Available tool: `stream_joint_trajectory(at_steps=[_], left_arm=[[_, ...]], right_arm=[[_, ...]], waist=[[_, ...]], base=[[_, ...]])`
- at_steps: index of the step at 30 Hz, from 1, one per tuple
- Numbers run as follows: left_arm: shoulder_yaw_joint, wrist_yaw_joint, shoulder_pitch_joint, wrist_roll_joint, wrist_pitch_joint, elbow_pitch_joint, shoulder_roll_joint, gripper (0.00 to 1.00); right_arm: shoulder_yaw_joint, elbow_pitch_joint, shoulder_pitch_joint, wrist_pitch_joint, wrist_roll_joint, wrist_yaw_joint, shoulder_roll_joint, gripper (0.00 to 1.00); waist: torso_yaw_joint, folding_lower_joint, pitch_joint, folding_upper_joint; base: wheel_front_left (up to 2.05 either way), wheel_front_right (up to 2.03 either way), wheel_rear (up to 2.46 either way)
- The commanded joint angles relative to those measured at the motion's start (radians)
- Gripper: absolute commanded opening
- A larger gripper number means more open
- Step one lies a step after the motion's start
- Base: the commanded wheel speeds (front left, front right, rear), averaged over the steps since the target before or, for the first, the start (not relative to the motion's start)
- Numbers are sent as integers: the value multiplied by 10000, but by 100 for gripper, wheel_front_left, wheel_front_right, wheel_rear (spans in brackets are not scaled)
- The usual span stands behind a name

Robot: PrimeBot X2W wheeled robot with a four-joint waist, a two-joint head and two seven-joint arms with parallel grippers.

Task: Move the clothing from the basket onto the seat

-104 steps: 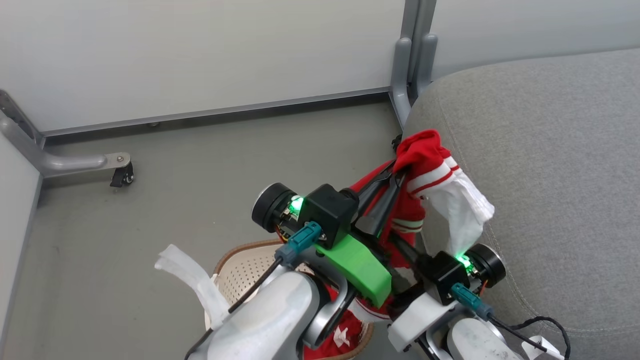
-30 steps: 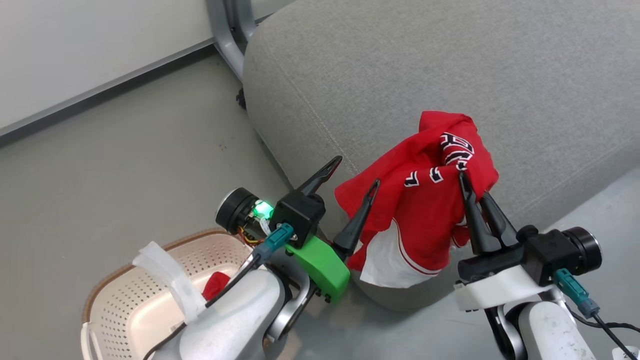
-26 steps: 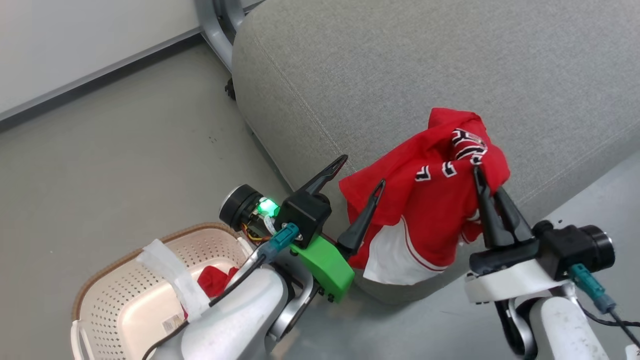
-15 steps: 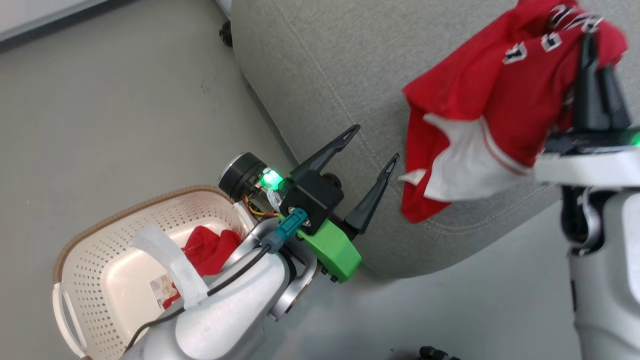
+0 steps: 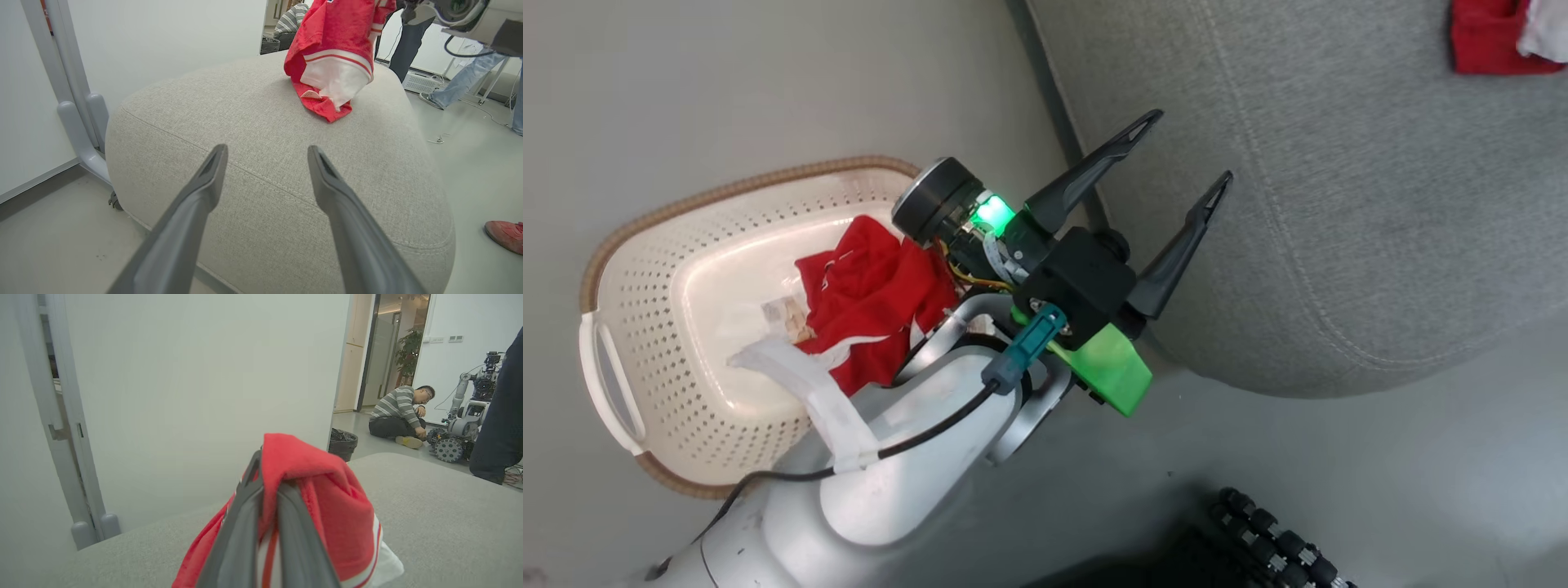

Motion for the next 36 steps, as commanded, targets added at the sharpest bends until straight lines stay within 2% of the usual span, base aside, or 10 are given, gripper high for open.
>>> stream_joint_trajectory(at_steps=[1, 5, 7, 9, 10, 20, 24, 30, 34, 36], left_arm=[[-17, -88, -309, 102, -72, 22, -64, 100], [-100, -159, -462, 126, -249, 236, -200, 100], [-75, -156, -432, 43, -386, 369, -218, 100], [-62, -123, -375, 20, -513, 544, -215, 100], [-56, -95, -349, 30, -602, 596, -208, 100], [265, 283, 580, -481, -1567, 1249, -268, 100], [618, 548, 1199, -877, -1881, 1573, -271, 100], [1534, 974, 2429, -1595, -2162, 1915, -268, 100], [2556, 1217, 3341, -1621, -2196, 1790, -471, 100], [3182, 1182, 3969, -1598, -2191, 1705, -594, 100]], right_arm=[[-24, 358, -189, -30, -115, -10, -123, 0], [111, 1206, -366, -30, -527, -10, -76, 0], [160, 1511, -290, -30, -687, -10, 5, 8], [169, 1615, -203, -31, -840, -10, 67, 54], [88, 1388, -181, -31, -1001, -10, 143, 100], [1784, -846, 1707, -31, -829, -10, 1309, 100], [2478, -1430, 2797, -30, -995, -10, 1480, 100], [3341, -1772, 4433, -31, -1448, -10, 1705, 100], [3859, -1970, 5448, -31, -1759, -10, 1843, 100], [4072, -2052, 5987, -30, -1905, -12, 1915, 100]], waist=[[986, -2, 1273, 0], [1141, -2, 1410, 0], [1175, -2, 1336, 0], [1201, -2, 1185, 0], [1212, -2, 1077, 0], [1440, -2, -958, 0], [1709, -2, -2025, 0], [2219, -2, -3504, 0], [2626, -2, -4335, 0], [2801, -2, -4695, 0]], base=[[0, 0, 0], [0, 0, 0], [0, 0, 0], [0, 0, 0], [0, 0, 0], [0, 0, 0], [0, 0, 0], [0, 0, 0], [0, 0, 0], [0, 0, 0]])
